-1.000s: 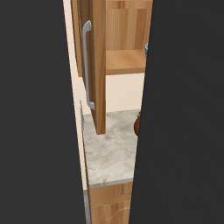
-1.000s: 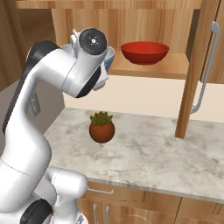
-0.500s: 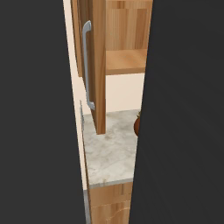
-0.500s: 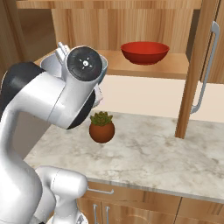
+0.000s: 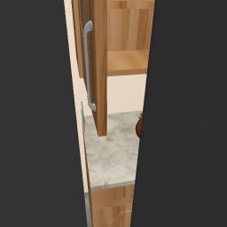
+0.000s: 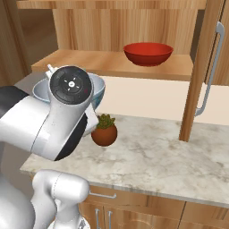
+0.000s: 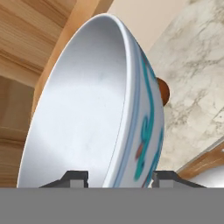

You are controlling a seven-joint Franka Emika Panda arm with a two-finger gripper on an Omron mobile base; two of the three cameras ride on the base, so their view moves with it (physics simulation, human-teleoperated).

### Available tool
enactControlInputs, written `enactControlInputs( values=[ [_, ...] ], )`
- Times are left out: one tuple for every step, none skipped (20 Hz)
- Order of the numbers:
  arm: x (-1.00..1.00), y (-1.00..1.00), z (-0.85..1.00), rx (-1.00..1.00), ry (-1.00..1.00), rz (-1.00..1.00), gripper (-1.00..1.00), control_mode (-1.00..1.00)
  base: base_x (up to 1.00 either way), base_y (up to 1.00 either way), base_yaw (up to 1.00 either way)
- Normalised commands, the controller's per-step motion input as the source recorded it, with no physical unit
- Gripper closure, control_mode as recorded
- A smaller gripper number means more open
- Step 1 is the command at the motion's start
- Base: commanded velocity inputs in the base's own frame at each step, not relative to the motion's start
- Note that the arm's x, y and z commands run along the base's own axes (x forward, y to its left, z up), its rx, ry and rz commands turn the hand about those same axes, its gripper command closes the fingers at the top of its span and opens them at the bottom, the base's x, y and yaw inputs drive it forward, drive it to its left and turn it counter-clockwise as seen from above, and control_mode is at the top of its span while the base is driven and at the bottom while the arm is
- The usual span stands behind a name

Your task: Move the bowls from the cabinet to the plates on the dining table.

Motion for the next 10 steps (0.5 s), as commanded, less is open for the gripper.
enactControlInputs(
  values=[
    [0.0,0.0,-0.2,-0.02,0.0,0.0,1.0,-1.0,0.0,0.0,0.0],
    [0.0,0.05,-0.18,-0.02,0.0,0.0,1.0,-1.0,0.0,0.0,0.0],
    [0.0,0.04,-0.23,-0.02,0.0,0.0,1.0,-1.0,0.0,0.0,0.0],
    [0.0,0.05,-0.25,-0.03,0.0,0.0,1.0,-1.0,0.0,0.0,0.0],
    [0.0,0.09,-0.21,-0.02,0.0,0.0,1.0,-1.0,0.0,0.0,0.0],
    [0.0,0.11,-0.19,-0.01,0.01,0.0,1.0,-1.0,0.0,0.0,0.0],
    [0.0,0.15,-0.21,-0.02,0.03,0.0,1.0,-1.0,0.0,0.0,0.0],
    [0.0,0.17,-0.23,-0.02,0.05,0.0,1.0,-1.0,0.0,0.0,0.0],
    [0.0,0.19,-0.22,-0.03,0.05,0.0,1.0,-1.0,0.0,0.0,0.0],
    [0.04,0.21,-0.16,-0.04,0.05,0.0,1.0,-1.0,0.0,0.0,0.0]
  ],
)
